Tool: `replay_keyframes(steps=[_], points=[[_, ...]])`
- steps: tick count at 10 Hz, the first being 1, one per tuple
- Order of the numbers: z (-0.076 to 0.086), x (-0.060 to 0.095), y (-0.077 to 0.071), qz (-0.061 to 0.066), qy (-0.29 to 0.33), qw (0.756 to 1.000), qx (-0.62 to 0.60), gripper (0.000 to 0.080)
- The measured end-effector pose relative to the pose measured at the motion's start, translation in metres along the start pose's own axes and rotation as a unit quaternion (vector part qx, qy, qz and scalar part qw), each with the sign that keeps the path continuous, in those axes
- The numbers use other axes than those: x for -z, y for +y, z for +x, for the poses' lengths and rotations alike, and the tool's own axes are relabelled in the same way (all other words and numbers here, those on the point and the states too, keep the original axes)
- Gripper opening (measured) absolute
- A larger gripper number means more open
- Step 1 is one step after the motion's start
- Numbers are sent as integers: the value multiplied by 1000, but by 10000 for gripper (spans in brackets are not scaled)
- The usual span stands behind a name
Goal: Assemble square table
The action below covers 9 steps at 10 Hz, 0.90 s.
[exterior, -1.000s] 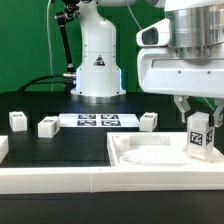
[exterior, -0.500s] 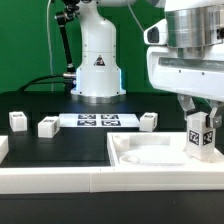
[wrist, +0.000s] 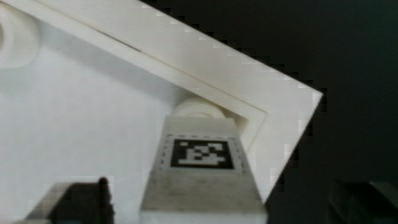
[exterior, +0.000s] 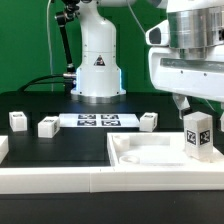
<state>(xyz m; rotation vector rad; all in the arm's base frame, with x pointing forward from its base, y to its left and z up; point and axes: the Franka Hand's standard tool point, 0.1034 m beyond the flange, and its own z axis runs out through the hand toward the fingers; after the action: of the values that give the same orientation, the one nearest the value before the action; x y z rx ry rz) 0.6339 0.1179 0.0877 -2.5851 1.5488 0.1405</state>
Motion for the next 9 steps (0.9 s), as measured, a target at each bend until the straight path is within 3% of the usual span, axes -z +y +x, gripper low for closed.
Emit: replay_keyframes(steps=[5,9], points=[[0,-1,1,-1,-1,981,194,649],[1,-2,2,-2,-1,937,350,649]])
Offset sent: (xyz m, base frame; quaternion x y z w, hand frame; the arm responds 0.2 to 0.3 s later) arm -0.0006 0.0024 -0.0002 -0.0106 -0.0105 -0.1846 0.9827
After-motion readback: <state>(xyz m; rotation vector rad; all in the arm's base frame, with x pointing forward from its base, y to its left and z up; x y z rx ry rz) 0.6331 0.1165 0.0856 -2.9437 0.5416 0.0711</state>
